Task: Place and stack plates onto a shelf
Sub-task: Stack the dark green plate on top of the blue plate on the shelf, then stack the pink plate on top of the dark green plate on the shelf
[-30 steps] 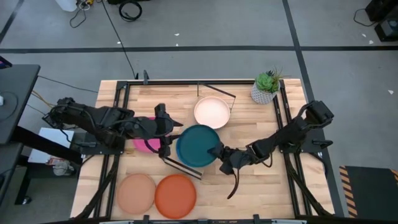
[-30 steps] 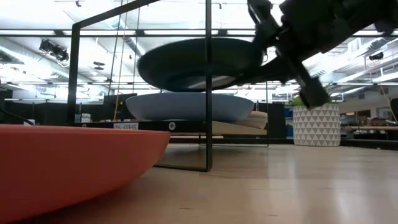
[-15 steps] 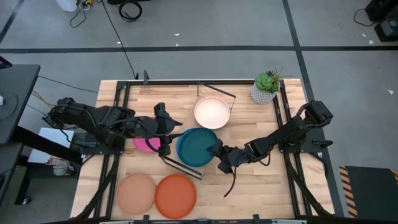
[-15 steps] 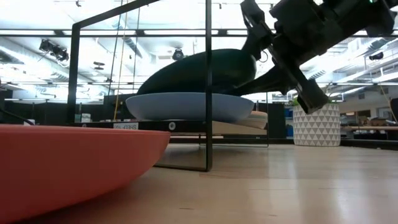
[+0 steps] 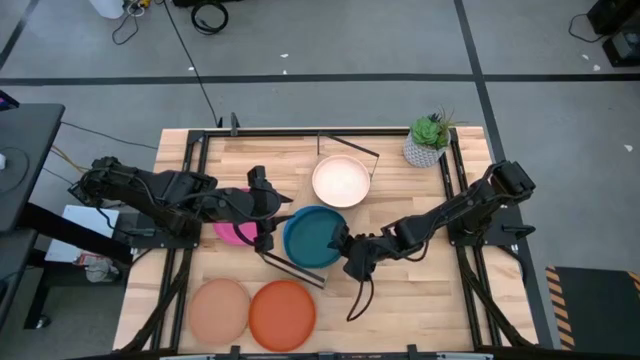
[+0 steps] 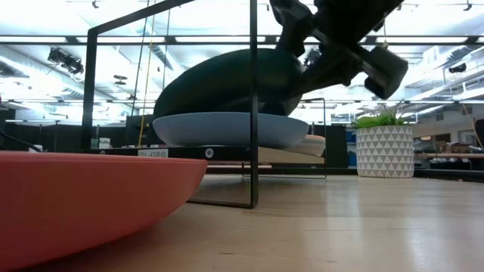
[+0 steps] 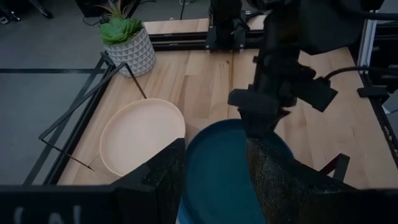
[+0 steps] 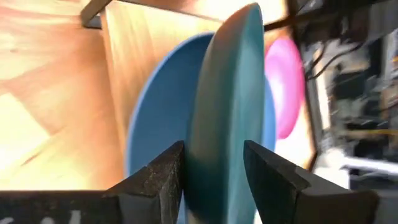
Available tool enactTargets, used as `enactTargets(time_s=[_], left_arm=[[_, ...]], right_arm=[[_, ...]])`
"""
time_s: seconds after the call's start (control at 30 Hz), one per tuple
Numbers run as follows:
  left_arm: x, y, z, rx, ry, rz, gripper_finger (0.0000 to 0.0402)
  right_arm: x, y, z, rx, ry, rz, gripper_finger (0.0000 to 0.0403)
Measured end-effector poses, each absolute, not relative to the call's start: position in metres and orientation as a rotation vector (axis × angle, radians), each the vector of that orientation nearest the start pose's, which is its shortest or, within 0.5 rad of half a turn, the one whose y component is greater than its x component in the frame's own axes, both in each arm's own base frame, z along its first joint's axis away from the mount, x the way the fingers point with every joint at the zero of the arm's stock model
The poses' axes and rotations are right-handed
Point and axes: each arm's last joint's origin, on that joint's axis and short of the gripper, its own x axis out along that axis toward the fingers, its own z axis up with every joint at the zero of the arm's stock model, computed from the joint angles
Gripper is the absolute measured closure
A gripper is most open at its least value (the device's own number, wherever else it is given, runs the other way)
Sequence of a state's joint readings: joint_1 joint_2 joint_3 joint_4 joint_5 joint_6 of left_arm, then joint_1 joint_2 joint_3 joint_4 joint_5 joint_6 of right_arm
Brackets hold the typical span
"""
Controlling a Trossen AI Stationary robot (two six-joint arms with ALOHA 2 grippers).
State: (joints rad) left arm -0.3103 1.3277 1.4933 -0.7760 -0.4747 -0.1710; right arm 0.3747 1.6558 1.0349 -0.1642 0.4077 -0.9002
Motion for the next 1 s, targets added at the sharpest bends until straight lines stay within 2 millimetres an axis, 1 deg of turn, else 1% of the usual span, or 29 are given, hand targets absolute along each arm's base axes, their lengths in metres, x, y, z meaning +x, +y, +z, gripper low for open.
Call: enactTargets(time_s=[0.17,0.23,0.4,0.53,0.63,0.8,0.93,1.0], left_arm=[[0.255,-0.068,0.404,0.074,0.565,0.208,0.0225],[0.255,-0.068,0.404,0.077,0.569,0.208,0.0225],[0.254,-0.068,0.403,0.075,0.582,0.206,0.0225],[0.249,-0.066,0.397,0.052,0.655,0.230,0.0225],[0.249,-0.065,0.383,0.042,0.709,0.266,0.0225],[0.249,-0.062,0.347,0.060,0.828,0.298,0.0225],[0.244,-0.060,0.321,0.095,0.942,0.305,0.0225],[0.237,-0.058,0.311,0.088,0.975,0.328,0.0225]], right_arm=[[0.317,0.115,0.212,-1.055,0.861,0.318,0.0233],[0.317,0.117,0.217,-1.025,0.886,0.308,0.0233],[0.314,0.121,0.234,-0.963,0.962,0.224,0.0233],[0.311,0.122,0.244,-0.861,1.013,0.146,0.0233],[0.308,0.123,0.244,-0.770,1.031,0.073,0.0233],[0.295,0.128,0.240,-0.653,1.102,-0.031,0.0233],[0.283,0.140,0.238,-0.648,1.117,-0.078,0.0234],[0.278,0.146,0.236,-0.661,1.102,-0.099,0.0236]])
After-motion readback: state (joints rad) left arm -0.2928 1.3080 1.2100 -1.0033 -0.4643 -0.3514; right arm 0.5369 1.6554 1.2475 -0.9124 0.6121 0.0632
